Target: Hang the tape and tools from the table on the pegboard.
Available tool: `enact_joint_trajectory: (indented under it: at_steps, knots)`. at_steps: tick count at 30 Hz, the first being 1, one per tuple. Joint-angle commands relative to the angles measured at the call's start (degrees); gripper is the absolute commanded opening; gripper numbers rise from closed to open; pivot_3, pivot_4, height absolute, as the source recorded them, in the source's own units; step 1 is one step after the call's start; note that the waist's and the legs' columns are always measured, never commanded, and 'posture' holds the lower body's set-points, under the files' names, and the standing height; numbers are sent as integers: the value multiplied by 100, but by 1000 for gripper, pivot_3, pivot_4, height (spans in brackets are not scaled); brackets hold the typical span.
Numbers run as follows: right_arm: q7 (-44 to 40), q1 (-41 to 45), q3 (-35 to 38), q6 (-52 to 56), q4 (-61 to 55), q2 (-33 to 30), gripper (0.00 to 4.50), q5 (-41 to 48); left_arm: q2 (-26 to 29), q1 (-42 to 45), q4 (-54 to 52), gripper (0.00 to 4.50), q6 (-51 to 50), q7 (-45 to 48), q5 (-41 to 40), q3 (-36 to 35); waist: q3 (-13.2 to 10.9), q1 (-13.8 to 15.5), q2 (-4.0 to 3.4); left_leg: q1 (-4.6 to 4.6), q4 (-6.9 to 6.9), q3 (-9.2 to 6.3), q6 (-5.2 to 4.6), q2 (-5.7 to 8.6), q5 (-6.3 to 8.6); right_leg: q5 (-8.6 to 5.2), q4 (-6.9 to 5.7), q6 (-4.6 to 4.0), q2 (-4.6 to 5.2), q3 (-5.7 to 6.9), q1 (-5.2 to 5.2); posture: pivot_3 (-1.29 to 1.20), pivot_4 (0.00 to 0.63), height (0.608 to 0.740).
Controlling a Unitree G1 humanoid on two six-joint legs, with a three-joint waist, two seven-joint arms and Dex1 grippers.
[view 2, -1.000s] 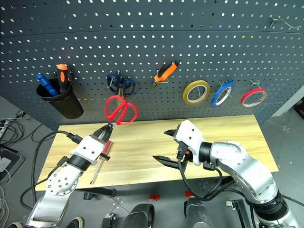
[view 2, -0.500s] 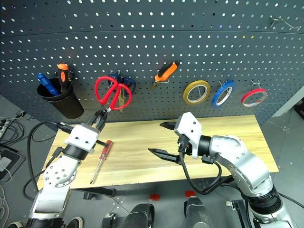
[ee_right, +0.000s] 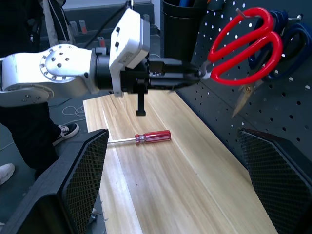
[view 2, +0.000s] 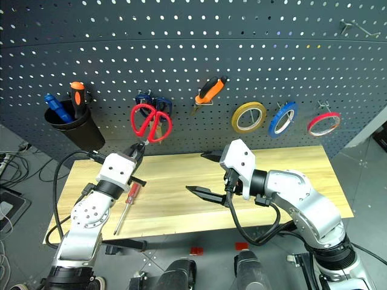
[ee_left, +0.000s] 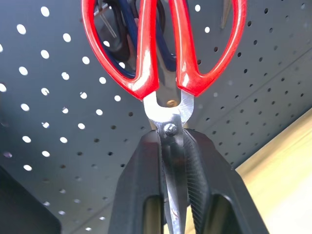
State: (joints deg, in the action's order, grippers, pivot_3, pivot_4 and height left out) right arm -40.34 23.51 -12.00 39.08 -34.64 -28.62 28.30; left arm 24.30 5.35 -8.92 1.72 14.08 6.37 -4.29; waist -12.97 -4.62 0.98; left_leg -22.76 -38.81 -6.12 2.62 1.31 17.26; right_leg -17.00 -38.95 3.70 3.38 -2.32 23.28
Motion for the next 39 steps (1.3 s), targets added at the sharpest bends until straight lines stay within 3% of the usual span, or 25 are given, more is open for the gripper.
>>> enact_joint_trajectory:
  at_steps: [1,9,10,16,23,33,37,39]
  knots:
    - [-18,80,110,-144,-110,21,4500,49,-82,92,-40,1826,-161,32,-193,-70,0,-1,0,0,-1,0,0,0,0,0,0,0,0,0,0,-93,212,740]
    - [93,-1,-55,198,-225,-117,4500,-21,-217,-605,-161,4395,-1505,364,-988,-502,0,-32,0,2,1,1,0,-3,0,0,-1,0,-3,-3,2,-94,220,740]
    - [241,9,-191,432,-246,-194,4500,-156,-207,-673,-156,4472,-1696,427,-1155,-614,0,-27,0,2,1,0,0,-3,0,0,-1,0,-3,-2,2,-92,226,740]
    - [646,53,-470,1282,-468,-247,4500,-198,154,-820,199,4472,-2771,638,-1598,-1147,-3,-2,2,1,-1,-5,-1,-2,0,0,-2,0,-2,2,0,-82,244,740]
    - [1064,572,-803,2105,-467,307,4500,-129,506,-379,1083,4472,-3632,1068,-1994,-1286,-19,-1,1,4,1,-8,-1,-3,1,0,-3,0,-3,3,1,-68,258,740]
    - [1147,1069,-1232,2390,-496,770,4500,-155,594,1209,3569,4472,-3440,1265,-1869,-966,-102,-18,30,0,0,-13,-1,0,1,0,-2,0,-1,7,6,-98,294,740]
    - [1127,1102,-1230,2454,-532,752,4500,-125,605,1447,3942,4472,-3603,1428,-1842,-777,-119,-33,31,-5,1,-13,0,-2,0,0,-5,0,-1,6,18,-111,297,740]
    - [1115,1108,-1217,2475,-550,731,4500,-112,611,1478,3976,3850,-3713,1461,-1839,-708,-127,-40,29,-5,2,-12,-1,-2,0,0,-5,0,-1,4,18,-111,297,740]
